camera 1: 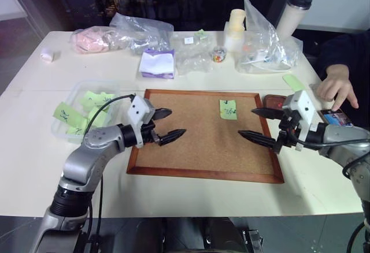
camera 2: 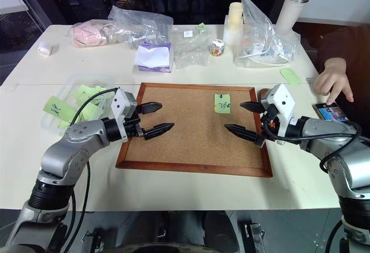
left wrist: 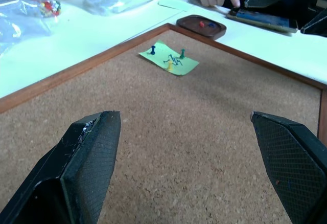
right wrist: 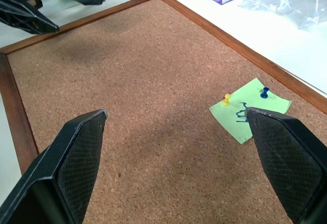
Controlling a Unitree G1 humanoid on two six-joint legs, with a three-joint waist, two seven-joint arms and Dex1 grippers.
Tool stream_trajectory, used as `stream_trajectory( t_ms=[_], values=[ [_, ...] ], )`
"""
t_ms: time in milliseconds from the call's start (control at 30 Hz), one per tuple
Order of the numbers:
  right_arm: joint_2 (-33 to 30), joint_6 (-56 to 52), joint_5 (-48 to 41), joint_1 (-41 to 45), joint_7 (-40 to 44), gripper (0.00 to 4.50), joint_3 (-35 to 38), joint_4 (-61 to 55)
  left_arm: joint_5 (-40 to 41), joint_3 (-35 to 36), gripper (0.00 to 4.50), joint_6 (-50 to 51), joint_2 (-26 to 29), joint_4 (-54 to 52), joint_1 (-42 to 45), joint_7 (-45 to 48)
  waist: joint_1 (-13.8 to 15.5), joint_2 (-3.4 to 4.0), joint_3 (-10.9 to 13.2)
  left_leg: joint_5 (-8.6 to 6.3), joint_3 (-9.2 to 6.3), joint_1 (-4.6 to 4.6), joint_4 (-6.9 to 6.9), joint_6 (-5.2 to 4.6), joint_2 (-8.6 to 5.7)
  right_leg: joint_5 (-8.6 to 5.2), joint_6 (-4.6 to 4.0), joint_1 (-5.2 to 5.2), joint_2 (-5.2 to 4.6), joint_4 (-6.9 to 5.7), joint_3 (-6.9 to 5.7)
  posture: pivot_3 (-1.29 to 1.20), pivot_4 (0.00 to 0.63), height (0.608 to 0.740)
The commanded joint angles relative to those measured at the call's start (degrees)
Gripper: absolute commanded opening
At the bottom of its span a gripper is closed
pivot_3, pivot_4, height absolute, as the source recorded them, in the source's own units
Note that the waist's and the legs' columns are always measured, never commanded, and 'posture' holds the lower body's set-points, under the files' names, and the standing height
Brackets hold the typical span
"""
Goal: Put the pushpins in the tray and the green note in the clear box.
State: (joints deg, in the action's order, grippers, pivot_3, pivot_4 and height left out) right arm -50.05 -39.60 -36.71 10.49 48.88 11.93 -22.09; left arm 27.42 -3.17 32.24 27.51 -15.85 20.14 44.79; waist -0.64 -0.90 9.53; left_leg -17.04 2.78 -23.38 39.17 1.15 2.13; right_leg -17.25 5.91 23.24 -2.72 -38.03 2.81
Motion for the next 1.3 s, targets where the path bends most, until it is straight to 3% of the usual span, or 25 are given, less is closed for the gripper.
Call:
stream_trajectory(
  t_ms=[33,767,867,1100,1300],
  values=[
    [0.3,1.2,0.1,0.1,0.1,4.5,1.5,-0.1,1.7,1.6,4.46,-0.4,-0.4,-1.5,1.5,0.1,0.0,0.0,0.0,0.0,0.0,0.0,0.0,0.0,0.0,0.0,0.0,0.0,-0.01,0.0,0.0,0.0,0.15,0.74],
    [1.6,1.6,1.2,0.2,0.3,4.5,0.2,-0.4,-2.2,-1.8,4.46,-2.4,-0.8,0.7,1.5,0.6,0.0,0.0,0.0,0.0,0.0,0.01,0.0,0.0,-0.01,0.0,0.0,0.0,0.01,0.0,0.0,0.0,0.15,0.74],
    [2.0,2.1,2.2,0.9,-0.3,4.5,-0.2,0.6,-4.2,-3.5,3.62,-4.1,-2.0,1.8,1.6,0.0,0.0,0.0,0.0,0.0,0.0,0.0,0.0,0.0,-0.01,0.0,0.0,0.0,0.0,0.0,0.0,0.0,0.15,0.74],
    [5.9,2.4,4.5,5.8,-4.0,4.5,-2.8,4.0,-9.6,-7.7,0.11,-10.3,-6.5,8.4,3.2,-1.2,-0.1,0.01,0.0,0.0,0.01,0.01,0.0,0.0,-0.02,0.0,0.0,0.01,0.02,-0.01,0.0,0.0,0.15,0.74],
    [13.5,2.7,9.4,15.4,-9.9,4.5,-7.2,14.7,-14.4,-10.8,0.02,-14.7,-12.3,17.7,5.4,-3.6,-0.1,0.01,0.0,0.01,0.03,0.03,0.04,0.01,-0.05,0.01,0.01,0.0,0.02,-0.04,0.01,0.0,0.15,0.74]
  ],
)
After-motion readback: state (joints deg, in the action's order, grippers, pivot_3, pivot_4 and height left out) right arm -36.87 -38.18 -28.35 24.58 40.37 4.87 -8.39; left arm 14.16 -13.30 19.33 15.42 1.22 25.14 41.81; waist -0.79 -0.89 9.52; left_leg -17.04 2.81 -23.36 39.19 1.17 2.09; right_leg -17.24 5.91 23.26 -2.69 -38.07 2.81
